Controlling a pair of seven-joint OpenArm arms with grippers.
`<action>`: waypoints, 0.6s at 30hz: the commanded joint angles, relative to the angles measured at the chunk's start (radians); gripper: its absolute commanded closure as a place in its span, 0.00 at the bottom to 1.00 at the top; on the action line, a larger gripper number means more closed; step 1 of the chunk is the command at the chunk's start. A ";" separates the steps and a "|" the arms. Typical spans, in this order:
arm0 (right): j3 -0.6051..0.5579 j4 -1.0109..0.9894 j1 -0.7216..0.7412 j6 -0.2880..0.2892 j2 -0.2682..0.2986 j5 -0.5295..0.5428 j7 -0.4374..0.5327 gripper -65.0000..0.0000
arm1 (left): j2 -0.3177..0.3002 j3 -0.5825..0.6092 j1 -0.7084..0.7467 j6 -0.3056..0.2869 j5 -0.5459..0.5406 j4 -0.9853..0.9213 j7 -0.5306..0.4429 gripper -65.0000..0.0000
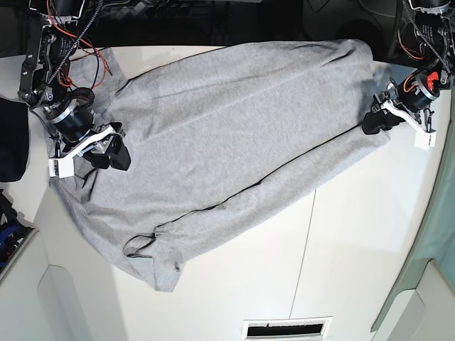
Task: Layout the t-shirt on the table in an organized manner, then fold the t-shirt properly
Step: 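Grasp the shirt hem corners with both grippers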
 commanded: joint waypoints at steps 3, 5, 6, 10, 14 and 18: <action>0.002 0.017 0.016 0.003 0.008 0.019 0.027 0.50 | -0.013 -0.004 -0.006 -0.005 0.049 0.016 -0.096 0.82; 0.002 0.017 0.016 0.003 0.008 0.019 0.027 0.50 | -0.014 -0.003 -0.006 -0.005 0.079 0.016 -0.150 1.00; 0.002 0.017 0.015 0.003 0.008 0.019 0.027 0.50 | -0.014 -0.001 -0.006 -0.005 0.085 0.016 -0.173 1.00; 0.002 0.017 0.015 0.003 0.008 0.019 0.027 0.50 | -0.014 0.000 -0.006 -0.021 0.082 0.016 -0.178 1.00; 0.002 0.017 0.015 0.003 0.008 0.019 0.031 0.50 | -0.021 0.000 -0.010 -0.023 0.048 0.029 -0.175 1.00; 0.002 0.017 0.015 0.003 0.008 0.019 0.055 0.50 | -0.029 0.000 -0.071 -0.031 0.050 0.043 -0.176 1.00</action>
